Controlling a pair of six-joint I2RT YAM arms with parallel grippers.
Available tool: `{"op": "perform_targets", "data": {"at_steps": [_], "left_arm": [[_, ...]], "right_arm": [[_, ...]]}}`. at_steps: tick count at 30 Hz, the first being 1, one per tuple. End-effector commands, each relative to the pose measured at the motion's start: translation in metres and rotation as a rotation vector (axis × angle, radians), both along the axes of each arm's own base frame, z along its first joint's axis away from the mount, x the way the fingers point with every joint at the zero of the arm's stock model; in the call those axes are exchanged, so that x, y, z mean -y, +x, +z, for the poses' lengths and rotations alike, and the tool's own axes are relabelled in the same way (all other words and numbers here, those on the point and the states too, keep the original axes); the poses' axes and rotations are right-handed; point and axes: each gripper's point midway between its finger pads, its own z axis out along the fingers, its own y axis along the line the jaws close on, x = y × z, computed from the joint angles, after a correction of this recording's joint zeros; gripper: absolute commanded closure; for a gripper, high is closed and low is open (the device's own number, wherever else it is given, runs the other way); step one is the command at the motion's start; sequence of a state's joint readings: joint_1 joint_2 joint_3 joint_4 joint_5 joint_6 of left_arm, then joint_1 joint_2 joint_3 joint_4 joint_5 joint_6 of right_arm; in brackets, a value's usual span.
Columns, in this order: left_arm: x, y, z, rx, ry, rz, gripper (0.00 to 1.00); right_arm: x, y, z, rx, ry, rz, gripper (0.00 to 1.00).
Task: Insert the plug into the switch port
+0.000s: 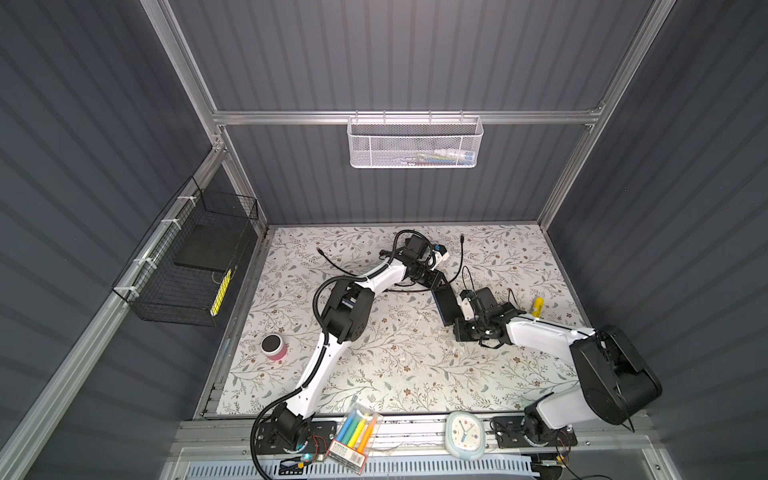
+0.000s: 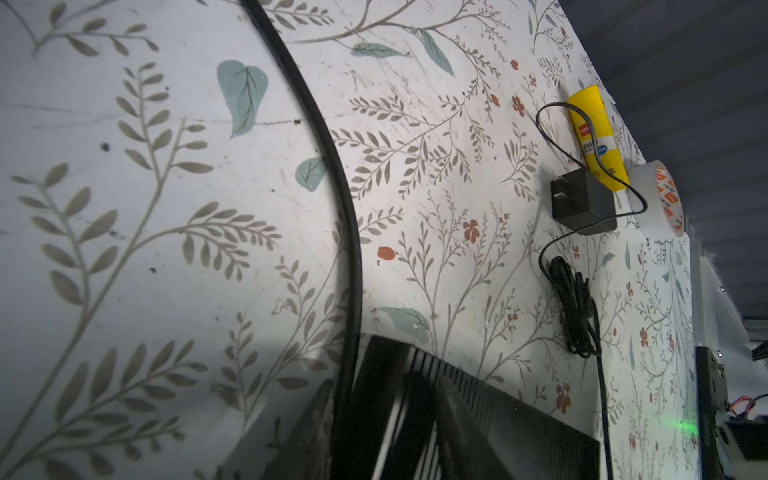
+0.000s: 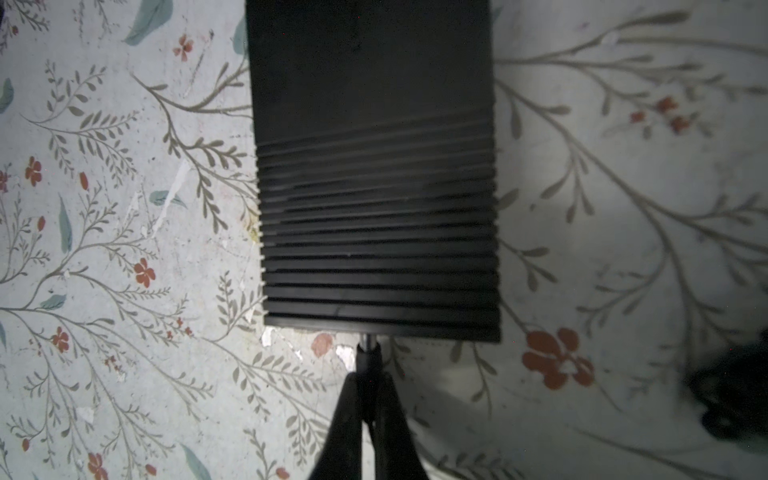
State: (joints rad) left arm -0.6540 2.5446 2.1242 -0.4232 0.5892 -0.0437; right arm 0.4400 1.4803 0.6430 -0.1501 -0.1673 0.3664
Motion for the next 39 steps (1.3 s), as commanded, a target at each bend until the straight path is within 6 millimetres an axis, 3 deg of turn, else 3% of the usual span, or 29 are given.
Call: {"op": "perform_targets", "data": {"at_steps": [1, 24, 34, 39], "left_arm": [[-0.003, -0.009, -0.021, -0.034, 0.044, -0.025, 0.62], [0.0, -0.024, -0.024, -0.055, 0.034, -0.06, 0.68], [0.005, -0.038, -0.031, -0.08, 0.034, -0.085, 0.71], [0.006, -0.044, -0.034, -0.095, 0.036, -0.096, 0.71]], "right_arm": [[-0.003, 0.006, 0.005, 0.0, 0.01, -0.008, 1.0], [0.004, 0.022, 0.009, 0.006, -0.031, 0.018, 1.0], [-0.008, 0.046, 0.015, 0.02, -0.003, 0.095, 1.0], [-0.003, 0.056, 0.014, 0.022, -0.026, 0.07, 1.0]]}}
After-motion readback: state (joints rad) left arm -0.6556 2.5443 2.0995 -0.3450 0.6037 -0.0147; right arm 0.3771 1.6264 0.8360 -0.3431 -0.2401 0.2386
